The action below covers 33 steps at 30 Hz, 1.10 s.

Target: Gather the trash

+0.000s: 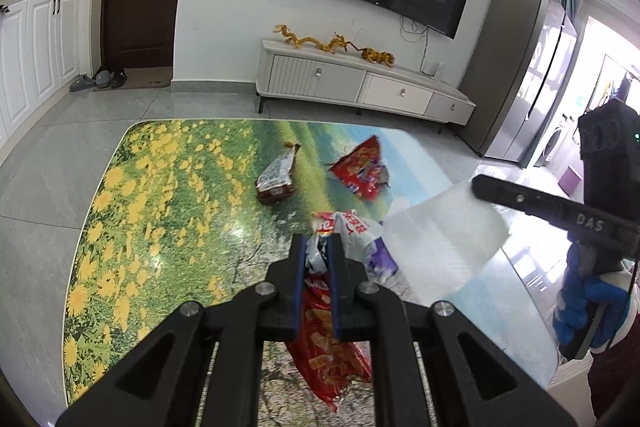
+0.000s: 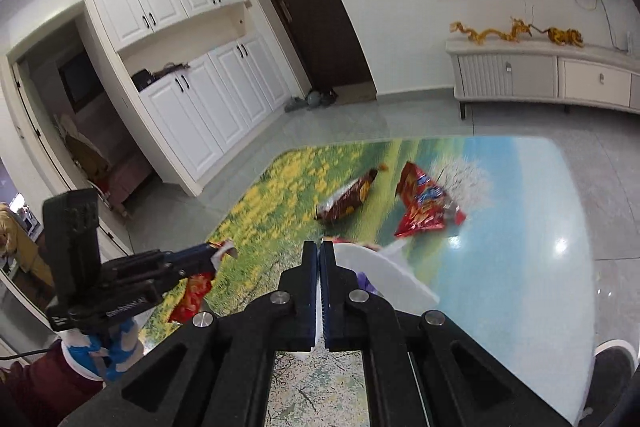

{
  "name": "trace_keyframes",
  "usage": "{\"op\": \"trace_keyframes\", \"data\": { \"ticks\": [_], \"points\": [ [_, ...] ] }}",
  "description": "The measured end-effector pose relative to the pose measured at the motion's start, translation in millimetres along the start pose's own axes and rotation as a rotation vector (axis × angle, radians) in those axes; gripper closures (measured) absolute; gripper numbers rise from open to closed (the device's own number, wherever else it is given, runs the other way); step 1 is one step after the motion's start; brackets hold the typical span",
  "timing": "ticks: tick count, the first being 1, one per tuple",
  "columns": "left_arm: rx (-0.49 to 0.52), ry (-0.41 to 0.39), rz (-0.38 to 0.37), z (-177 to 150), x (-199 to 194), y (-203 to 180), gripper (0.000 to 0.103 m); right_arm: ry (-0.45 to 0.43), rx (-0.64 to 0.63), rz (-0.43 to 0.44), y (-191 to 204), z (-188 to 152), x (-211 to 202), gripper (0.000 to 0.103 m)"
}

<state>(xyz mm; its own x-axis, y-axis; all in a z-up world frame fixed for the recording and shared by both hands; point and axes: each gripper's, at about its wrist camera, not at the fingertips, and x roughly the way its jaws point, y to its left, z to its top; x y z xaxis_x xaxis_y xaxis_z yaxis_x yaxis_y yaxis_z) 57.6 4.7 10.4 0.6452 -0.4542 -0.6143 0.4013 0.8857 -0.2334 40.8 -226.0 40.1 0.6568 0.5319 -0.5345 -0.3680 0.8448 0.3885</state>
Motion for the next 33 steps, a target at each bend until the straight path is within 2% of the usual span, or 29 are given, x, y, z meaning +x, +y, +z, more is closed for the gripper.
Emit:
{"op": "trace_keyframes", "data": {
  "ticks": [6, 11, 15, 20, 21, 22, 23, 24, 33],
  "points": [
    [0.041, -0.001, -0.033, 7, 4, -33, 0.093, -0.055, 0.007, -0.043, -10, -5, -41, 0.1],
    [0.09, 0.003, -0.071, 12, 12, -67, 0.093, -0.069, 0.04, -0.095, -37, -15, -74, 0.1],
    [0.112, 0.01, -0.091, 11, 19, -84, 0.093, 0.012, 0.054, -0.106, -53, -32, -74, 0.1],
    [0.107, 0.03, -0.092, 5, 27, -86, 0.093, 0.129, 0.066, -0.12, -61, -62, -45, 0.099],
    [0.105, 0.033, -0.09, 4, 28, -84, 0.093, 0.153, 0.065, -0.124, -61, -66, -36, 0.092],
    [0.103, 0.036, -0.086, 3, 28, -81, 0.093, 0.177, 0.059, -0.133, -60, -70, -25, 0.075],
    [0.101, 0.036, -0.081, 2, 28, -77, 0.093, 0.193, 0.05, -0.141, -60, -74, -17, 0.065],
    [0.099, 0.036, -0.077, 1, 28, -73, 0.093, 0.209, 0.034, -0.15, -58, -76, -7, 0.05],
    [0.052, 0.042, -0.042, -5, 26, -37, 0.093, 0.298, -0.152, -0.266, -35, -81, 59, 0.034]
  ]
}}
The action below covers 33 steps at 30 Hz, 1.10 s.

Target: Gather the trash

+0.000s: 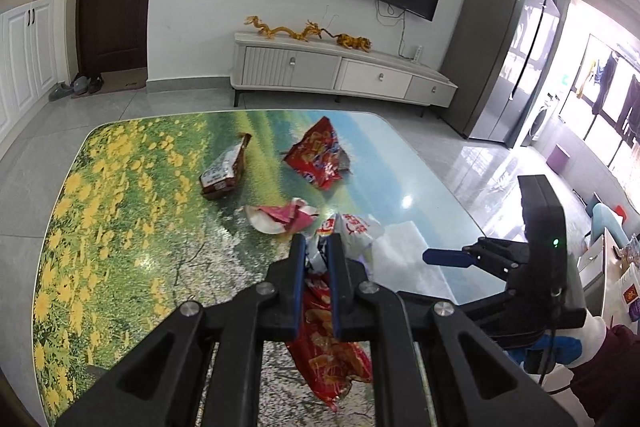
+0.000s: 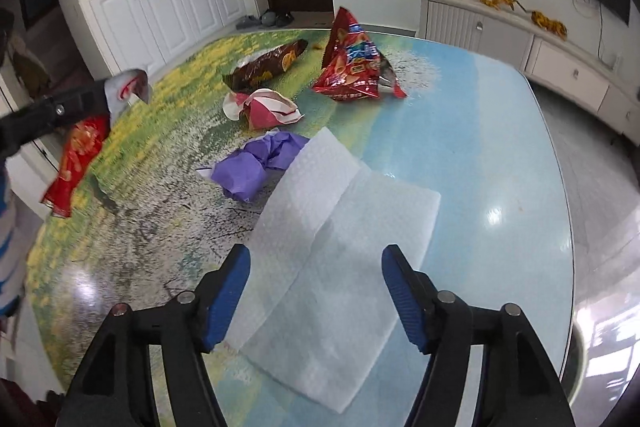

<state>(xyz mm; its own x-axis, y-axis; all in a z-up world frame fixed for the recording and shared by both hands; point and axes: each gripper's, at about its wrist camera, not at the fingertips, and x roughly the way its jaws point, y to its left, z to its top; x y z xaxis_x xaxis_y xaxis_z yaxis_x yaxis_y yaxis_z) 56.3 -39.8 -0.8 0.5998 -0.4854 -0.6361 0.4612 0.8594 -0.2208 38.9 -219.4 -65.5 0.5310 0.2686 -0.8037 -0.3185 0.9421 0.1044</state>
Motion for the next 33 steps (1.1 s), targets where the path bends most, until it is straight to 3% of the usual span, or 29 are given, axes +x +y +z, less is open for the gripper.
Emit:
{"op": "trace_keyframes", "data": {
  "ticks": [5, 10, 15, 24, 28, 33],
  "points": [
    [-0.024, 0.003, 0.009, -4, 1, 12, 0.093, 0.008, -0.049, -0.042, 9, -2, 10, 0.033],
    [-0.037, 0.005, 0.017, -5, 2, 14, 0.093, 0.002, -0.025, -0.096, -6, -4, 4, 0.098],
    [-0.027, 0.004, 0.024, -4, -1, 7, 0.093, -0.019, 0.06, -0.055, -28, -10, -9, 0.1],
    [0.031, 0.001, 0.005, 13, 2, -32, 0.093, -0.191, 0.18, 0.053, -56, -17, -77, 0.1],
    [0.076, 0.01, -0.028, 22, 14, -63, 0.093, -0.259, 0.217, 0.034, -76, -23, -111, 0.1],
    [0.127, 0.037, -0.106, 37, 42, -115, 0.093, -0.299, 0.284, -0.06, -120, -49, -144, 0.1]
  ]
}}
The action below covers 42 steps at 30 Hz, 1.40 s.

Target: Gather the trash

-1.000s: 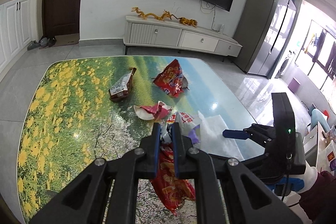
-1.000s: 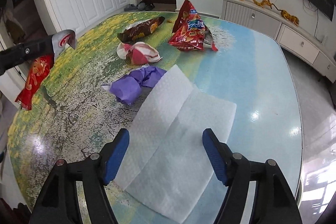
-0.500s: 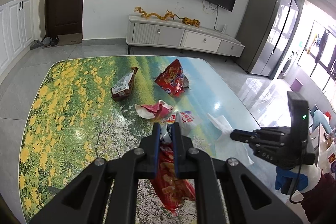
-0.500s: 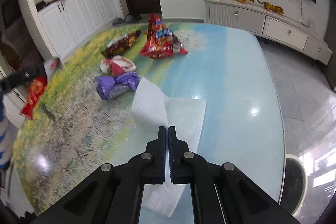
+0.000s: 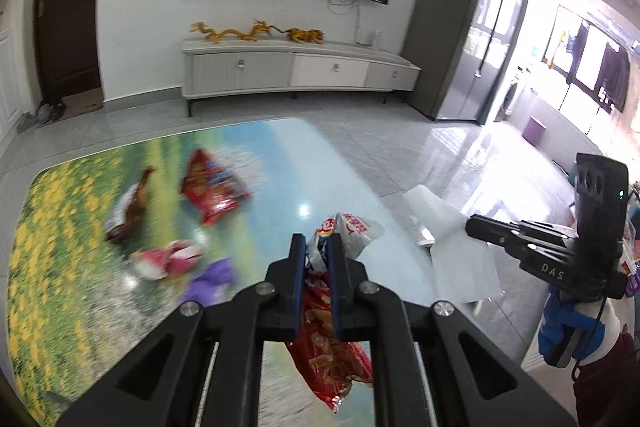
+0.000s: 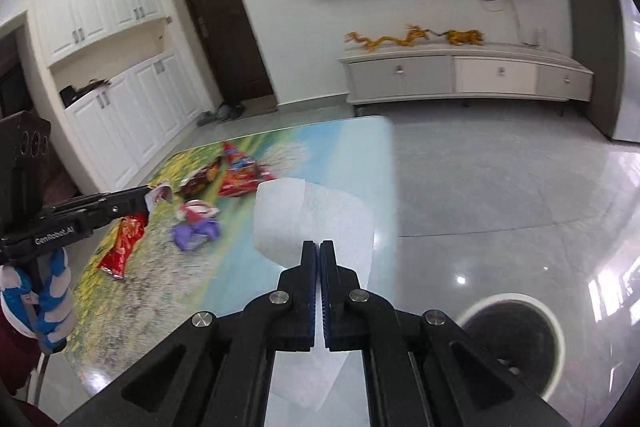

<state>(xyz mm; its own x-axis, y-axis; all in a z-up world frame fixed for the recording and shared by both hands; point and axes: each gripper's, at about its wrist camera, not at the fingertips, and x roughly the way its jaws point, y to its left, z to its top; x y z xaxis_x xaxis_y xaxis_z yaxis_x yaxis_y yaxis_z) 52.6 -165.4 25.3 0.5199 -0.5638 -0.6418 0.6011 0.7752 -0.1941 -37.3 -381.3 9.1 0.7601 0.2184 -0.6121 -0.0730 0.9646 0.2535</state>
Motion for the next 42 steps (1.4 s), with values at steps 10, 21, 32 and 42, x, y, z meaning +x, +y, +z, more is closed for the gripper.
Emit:
{"op": "trace_keyframes", "data": {
  "ticks": [10, 21, 32, 42],
  "points": [
    [0.09, 0.144, -0.168, 24, 111, -128, 0.093, 0.057, 0.204, -0.211, -134, -46, -17, 0.1],
    [0.133, 0.304, -0.26, 14, 216, -227, 0.091, 0.129, 0.438, -0.256, -235, -98, 2, 0.097],
    [0.142, 0.336, -0.222, 5, 230, -225, 0.071, 0.112, 0.481, -0.302, -247, -110, -20, 0.086],
    [0.146, 0.142, -0.04, 21, 147, -156, 0.067, 0.047, 0.372, -0.264, -196, -74, -41, 0.072]
  ]
}}
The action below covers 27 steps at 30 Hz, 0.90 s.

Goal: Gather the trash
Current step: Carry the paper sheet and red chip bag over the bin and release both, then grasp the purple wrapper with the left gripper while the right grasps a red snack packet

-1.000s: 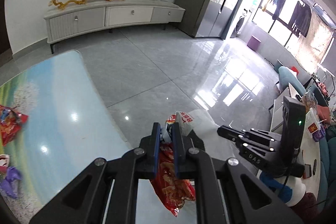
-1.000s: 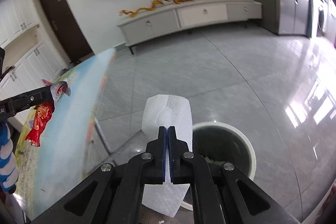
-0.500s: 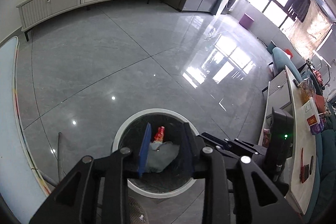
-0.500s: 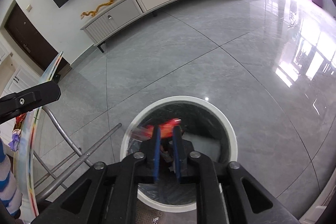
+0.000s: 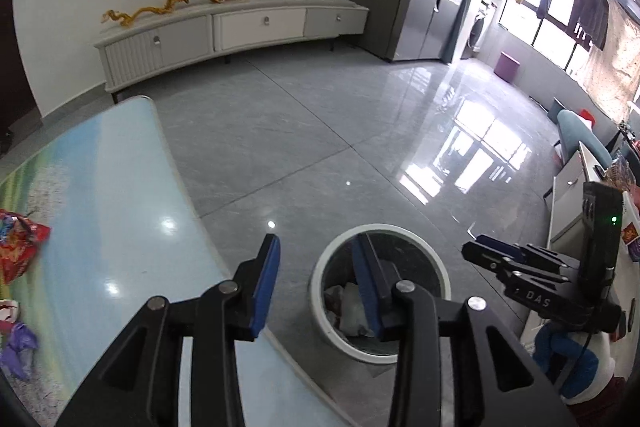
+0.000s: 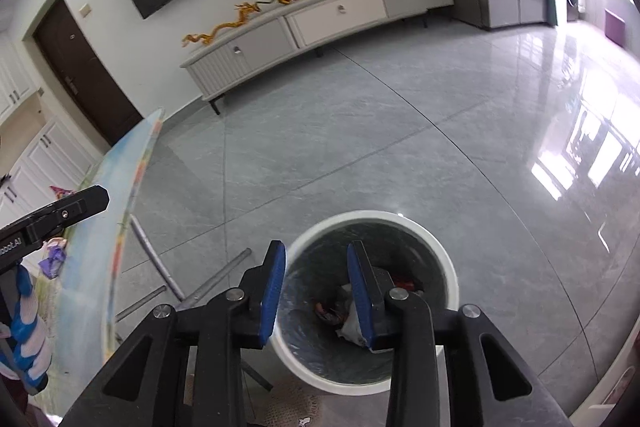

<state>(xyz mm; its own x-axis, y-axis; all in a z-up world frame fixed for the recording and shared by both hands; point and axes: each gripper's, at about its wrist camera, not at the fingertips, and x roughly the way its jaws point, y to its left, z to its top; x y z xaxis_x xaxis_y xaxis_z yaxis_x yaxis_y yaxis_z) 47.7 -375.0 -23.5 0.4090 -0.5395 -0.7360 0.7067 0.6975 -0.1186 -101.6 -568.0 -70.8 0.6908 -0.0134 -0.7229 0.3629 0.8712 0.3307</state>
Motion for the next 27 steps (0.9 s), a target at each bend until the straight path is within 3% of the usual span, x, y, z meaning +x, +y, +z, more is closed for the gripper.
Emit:
{"op": "trace_keyframes", "data": {
  "ticks": [7, 19, 27],
  "points": [
    [-0.08, -0.139, 0.119, -29, -84, 74, 0.067, -0.066, -0.113, 0.067, 72, 13, -31, 0.061],
    [-0.256, -0.179, 0.301, -104, -182, 222, 0.067, -0.098, -0.324, 0.192, 211, 16, -50, 0.057],
    [-0.315, -0.159, 0.329, -136, -205, 261, 0.067, -0.055, -0.406, 0.26, 276, 9, -30, 0.056]
  ]
}}
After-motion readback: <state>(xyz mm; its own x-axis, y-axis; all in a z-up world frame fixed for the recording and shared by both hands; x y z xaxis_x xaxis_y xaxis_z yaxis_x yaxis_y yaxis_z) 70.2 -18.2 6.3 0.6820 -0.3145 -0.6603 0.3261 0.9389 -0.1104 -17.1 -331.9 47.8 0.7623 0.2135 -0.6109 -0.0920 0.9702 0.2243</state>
